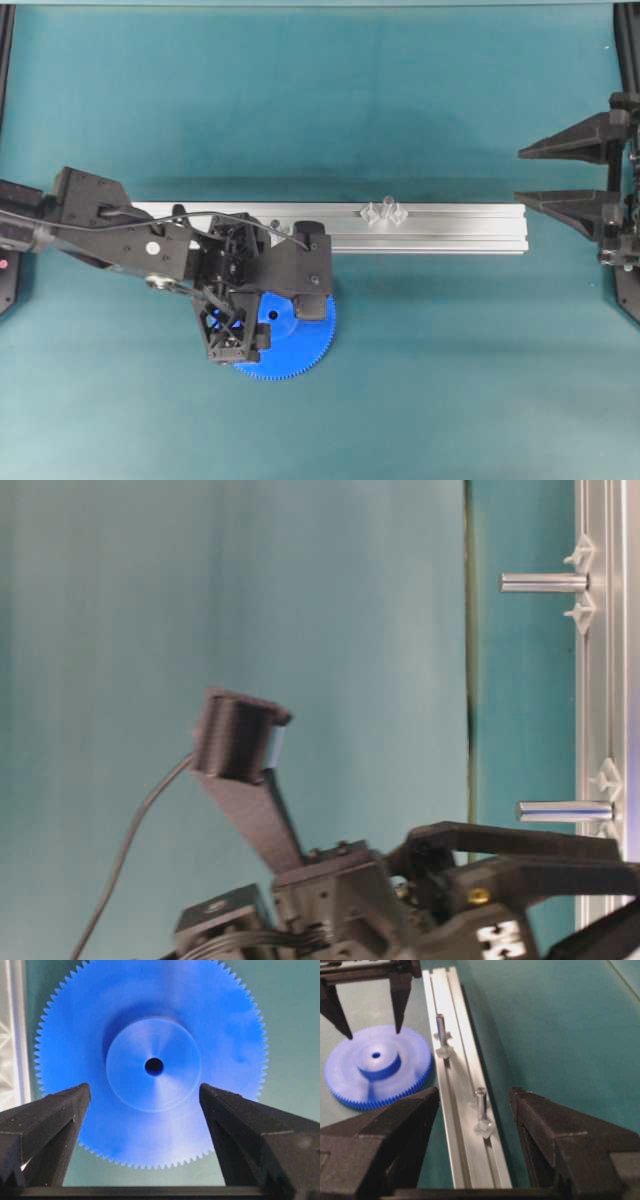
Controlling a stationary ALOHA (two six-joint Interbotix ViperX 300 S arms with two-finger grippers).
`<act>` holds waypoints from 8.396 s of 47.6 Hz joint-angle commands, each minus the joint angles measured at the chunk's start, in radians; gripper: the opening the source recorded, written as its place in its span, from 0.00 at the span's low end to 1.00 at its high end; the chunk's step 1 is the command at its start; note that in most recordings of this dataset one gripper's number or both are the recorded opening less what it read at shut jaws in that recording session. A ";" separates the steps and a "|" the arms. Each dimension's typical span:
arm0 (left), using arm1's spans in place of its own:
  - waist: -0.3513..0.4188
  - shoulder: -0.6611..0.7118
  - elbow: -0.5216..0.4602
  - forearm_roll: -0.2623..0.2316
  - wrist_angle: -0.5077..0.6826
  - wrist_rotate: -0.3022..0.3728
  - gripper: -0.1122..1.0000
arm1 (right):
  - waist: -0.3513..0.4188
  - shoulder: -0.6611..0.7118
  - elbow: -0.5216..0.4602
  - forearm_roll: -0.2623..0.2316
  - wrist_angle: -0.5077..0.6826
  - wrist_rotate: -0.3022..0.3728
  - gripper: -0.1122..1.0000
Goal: Insert the large gear onto the shaft.
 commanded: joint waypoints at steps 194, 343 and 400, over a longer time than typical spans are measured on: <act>0.029 -0.028 -0.104 0.003 -0.152 0.117 0.80 | -0.012 -0.086 0.018 -0.006 0.054 0.055 0.72; 0.201 0.250 -0.514 0.003 0.031 0.367 0.80 | -0.011 -0.129 0.054 -0.006 0.023 0.081 0.72; 0.261 0.198 -0.443 0.003 0.020 0.345 0.80 | -0.011 -0.129 0.052 -0.006 0.020 0.083 0.72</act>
